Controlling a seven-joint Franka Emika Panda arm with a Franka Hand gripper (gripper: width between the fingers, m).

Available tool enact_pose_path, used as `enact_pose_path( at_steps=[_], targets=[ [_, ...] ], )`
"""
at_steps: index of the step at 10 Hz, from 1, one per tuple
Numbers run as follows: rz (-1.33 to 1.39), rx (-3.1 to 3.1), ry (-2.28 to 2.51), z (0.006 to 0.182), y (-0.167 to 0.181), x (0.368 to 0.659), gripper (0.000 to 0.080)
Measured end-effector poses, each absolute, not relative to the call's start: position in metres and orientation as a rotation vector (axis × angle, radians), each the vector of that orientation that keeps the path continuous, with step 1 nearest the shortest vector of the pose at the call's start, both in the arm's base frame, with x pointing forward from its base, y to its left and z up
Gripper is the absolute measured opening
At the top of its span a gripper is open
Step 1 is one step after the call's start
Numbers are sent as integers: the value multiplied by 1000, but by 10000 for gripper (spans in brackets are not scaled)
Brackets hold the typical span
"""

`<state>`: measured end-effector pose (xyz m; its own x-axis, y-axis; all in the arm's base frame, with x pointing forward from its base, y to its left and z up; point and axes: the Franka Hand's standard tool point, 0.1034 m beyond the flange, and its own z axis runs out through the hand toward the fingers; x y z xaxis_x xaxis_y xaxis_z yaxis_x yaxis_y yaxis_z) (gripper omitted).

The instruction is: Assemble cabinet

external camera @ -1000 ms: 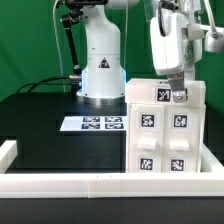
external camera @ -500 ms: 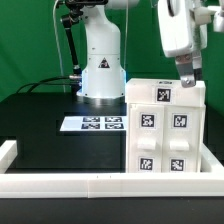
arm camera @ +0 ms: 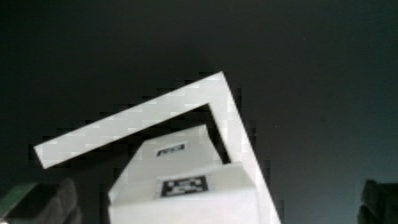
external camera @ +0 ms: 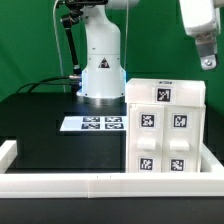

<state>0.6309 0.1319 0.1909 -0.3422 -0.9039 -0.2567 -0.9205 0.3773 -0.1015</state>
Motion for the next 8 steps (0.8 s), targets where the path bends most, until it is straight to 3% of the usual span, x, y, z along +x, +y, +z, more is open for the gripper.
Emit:
enact_pose_path(
  at_steps=[8],
  targets=[
    [88, -1647, 2354, 187, 136, 629, 797]
  ],
)
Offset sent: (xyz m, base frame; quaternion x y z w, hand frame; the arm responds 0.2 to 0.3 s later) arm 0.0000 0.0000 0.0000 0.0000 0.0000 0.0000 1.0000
